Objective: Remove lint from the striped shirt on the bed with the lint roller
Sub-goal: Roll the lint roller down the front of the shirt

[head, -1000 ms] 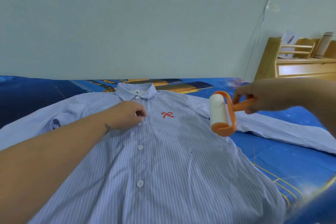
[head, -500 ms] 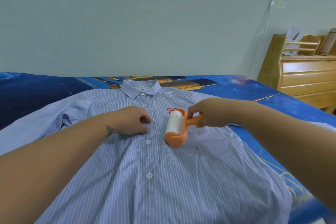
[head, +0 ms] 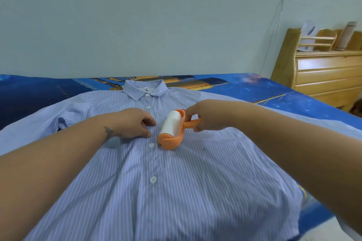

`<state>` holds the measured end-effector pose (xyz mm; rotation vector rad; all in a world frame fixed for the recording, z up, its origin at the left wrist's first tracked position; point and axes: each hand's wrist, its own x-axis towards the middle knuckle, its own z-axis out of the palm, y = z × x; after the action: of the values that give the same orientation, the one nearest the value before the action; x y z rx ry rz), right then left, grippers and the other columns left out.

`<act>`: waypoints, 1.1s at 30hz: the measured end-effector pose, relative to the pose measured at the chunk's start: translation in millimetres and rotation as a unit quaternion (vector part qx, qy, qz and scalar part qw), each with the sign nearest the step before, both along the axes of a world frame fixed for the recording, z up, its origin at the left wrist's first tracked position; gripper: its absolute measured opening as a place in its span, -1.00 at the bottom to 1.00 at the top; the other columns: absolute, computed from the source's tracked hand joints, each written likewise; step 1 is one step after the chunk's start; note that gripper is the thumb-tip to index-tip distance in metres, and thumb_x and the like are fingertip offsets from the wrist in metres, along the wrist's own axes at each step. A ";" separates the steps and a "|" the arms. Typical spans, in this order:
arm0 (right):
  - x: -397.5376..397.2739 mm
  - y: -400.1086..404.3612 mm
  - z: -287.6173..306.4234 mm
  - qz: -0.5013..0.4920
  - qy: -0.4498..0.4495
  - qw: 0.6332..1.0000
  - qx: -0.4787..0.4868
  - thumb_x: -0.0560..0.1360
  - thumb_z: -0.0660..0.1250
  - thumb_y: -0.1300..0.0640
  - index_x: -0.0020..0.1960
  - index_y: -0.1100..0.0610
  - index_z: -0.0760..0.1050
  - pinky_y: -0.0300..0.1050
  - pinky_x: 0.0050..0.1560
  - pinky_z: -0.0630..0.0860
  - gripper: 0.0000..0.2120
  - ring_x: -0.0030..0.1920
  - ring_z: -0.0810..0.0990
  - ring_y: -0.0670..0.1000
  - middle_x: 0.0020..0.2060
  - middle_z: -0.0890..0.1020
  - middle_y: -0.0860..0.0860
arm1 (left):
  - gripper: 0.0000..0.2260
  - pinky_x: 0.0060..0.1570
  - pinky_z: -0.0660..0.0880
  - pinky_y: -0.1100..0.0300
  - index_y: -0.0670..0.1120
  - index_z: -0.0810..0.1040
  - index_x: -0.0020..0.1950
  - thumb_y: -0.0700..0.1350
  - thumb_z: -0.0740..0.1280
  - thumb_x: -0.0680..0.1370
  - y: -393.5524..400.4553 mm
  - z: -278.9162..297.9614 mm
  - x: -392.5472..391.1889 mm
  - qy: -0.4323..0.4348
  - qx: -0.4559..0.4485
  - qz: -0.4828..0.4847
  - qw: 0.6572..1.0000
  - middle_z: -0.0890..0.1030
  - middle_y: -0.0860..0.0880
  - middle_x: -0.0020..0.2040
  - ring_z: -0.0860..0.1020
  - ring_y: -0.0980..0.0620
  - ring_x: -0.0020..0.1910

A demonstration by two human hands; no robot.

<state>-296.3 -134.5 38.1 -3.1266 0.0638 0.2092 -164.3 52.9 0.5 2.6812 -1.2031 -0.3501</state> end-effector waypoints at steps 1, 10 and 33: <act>-6.4 -4.8 0.5 -0.005 0.000 1.000 0.001 0.50 0.36 0.07 0.23 -0.07 0.47 -0.21 -0.18 0.30 -0.70 -0.12 0.44 -0.06 -0.07 0.50 -0.08 | -0.61 0.15 0.42 0.24 0.03 0.48 0.33 -0.02 0.40 0.51 -0.8 0.2 -0.6 -0.007 0.008 0.000 1.000 0.57 0.06 0.18 0.50 0.13 0.05; -59.1 -42.5 4.4 -0.059 0.009 0.998 -0.007 0.47 0.38 0.05 0.15 -0.13 0.47 -0.10 -0.14 0.39 -0.73 -0.12 0.46 -0.02 -0.10 0.51 -0.09 | -0.60 0.17 0.40 0.22 -0.01 0.44 0.37 -0.03 0.34 0.54 -3.5 0.7 -7.6 -0.039 0.040 -0.006 0.998 0.54 0.01 0.25 0.48 0.09 0.11; -152.8 -101.0 45.6 -0.153 0.111 0.973 -0.136 0.48 0.35 0.06 0.02 -0.20 0.46 -0.24 -0.31 0.28 -0.81 -0.28 0.43 -0.16 -0.25 0.50 -0.14 | -0.65 0.20 0.38 0.16 -0.02 0.43 0.38 -0.07 0.27 0.59 1.9 -11.4 -18.9 -0.082 0.012 -0.001 0.997 0.46 -0.07 0.28 0.48 0.00 0.18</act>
<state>-449.1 -235.6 83.7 -3.2800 0.6215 0.5877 -183.2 54.8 -10.9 2.7741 -1.2532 -0.1482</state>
